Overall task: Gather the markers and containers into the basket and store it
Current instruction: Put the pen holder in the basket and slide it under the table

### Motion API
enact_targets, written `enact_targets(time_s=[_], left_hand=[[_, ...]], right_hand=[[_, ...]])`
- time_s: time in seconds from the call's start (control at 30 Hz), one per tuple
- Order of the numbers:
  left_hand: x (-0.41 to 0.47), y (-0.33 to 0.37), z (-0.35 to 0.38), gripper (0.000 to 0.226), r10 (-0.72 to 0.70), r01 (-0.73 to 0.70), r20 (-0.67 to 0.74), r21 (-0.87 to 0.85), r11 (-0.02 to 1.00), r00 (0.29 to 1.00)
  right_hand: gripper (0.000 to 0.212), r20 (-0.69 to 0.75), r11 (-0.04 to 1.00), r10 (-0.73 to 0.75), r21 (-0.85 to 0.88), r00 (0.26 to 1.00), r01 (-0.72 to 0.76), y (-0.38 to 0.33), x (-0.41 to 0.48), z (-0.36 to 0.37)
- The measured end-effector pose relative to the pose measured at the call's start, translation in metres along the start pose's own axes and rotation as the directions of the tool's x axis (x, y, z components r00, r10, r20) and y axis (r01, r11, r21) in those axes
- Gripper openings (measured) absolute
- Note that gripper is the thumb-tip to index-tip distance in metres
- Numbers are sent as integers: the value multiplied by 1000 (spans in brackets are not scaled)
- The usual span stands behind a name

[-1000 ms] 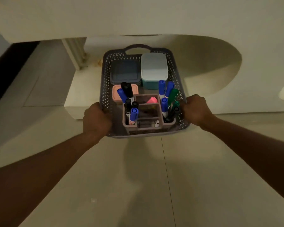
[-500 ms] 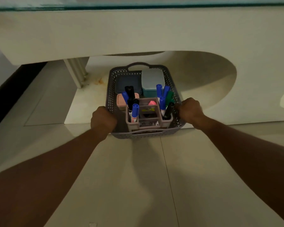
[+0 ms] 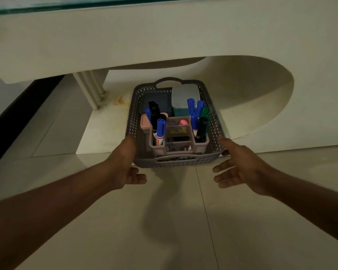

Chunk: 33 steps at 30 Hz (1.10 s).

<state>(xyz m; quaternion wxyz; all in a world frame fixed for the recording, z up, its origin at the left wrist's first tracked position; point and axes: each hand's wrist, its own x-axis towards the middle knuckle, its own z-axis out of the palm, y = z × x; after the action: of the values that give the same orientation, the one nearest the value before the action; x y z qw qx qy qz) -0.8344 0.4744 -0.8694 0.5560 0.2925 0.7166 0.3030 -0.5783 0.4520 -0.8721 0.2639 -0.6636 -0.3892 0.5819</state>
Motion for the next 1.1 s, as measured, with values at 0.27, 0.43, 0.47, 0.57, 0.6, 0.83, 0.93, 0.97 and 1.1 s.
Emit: enact_targets(time_s=[0.27, 0.43, 0.47, 0.57, 0.6, 0.83, 0.93, 0.97, 1.1], left_hand=[[6, 11, 6, 32, 36, -38, -17, -127, 991, 999], [38, 23, 4, 25, 70, -81, -73, -163, 983, 995], [44, 26, 3, 23, 75, -89, -89, -176, 980, 993], [58, 33, 5, 17, 83, -113, -134, -234, 966, 987], [61, 36, 7, 16, 82, -117, -147, -251, 961, 986], [65, 45, 21, 16, 78, -148, -200, -363, 920, 977], [66, 44, 24, 14, 72, -158, -222, -401, 902, 973], [66, 44, 25, 13, 73, -166, -234, -405, 899, 969], [70, 41, 28, 13, 89, -195, -275, -387, 901, 957]], right_hand=[[31, -12, 962, -67, 263, 998, 68, -8, 17, 11], [29, -36, 939, -115, 323, 993, 121, -19, 41, 17], [29, -37, 933, -120, 338, 992, 125, -22, 45, 18], [31, -51, 917, -151, 366, 987, 159, -29, 56, 22], [31, -64, 913, -163, 368, 985, 175, -31, 59, 23], [31, -107, 884, -199, 410, 974, 225, -40, 78, 22], [31, -113, 873, -217, 422, 970, 245, -39, 81, 22], [31, -117, 872, -222, 420, 968, 251, -39, 82, 22], [32, -127, 878, -232, 399, 964, 264, -39, 86, 20]])
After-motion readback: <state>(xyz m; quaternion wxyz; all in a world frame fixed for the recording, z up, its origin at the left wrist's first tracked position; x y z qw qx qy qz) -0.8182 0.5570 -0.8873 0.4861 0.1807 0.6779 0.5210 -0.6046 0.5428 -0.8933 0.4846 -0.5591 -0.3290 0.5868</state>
